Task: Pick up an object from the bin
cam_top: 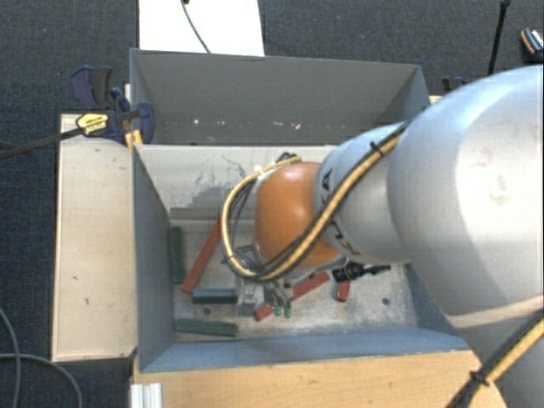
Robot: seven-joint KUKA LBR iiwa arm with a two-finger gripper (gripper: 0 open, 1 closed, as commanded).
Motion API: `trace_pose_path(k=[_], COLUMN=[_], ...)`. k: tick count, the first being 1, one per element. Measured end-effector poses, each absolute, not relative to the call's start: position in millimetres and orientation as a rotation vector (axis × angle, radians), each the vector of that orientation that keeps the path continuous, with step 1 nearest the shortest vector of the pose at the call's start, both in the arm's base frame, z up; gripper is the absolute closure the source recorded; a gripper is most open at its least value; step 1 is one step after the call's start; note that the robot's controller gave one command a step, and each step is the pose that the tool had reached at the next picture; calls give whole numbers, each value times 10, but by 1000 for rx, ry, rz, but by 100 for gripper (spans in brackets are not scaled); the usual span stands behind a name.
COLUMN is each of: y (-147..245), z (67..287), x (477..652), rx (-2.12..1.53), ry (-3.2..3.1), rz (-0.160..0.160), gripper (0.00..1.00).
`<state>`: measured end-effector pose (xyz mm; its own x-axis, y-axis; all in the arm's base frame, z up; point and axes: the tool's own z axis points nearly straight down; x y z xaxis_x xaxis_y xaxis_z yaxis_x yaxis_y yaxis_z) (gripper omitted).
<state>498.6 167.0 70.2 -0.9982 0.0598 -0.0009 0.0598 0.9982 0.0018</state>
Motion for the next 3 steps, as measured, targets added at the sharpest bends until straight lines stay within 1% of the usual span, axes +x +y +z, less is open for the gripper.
trace_pose_path(k=[1,2,3], y=[2012,1590,1517], z=[757,857,1921], x=[4887,4802,5184], rx=[-29,30,33], ry=[3137,3143,3130], rz=[4,-3,5], gripper=[100,100,100])
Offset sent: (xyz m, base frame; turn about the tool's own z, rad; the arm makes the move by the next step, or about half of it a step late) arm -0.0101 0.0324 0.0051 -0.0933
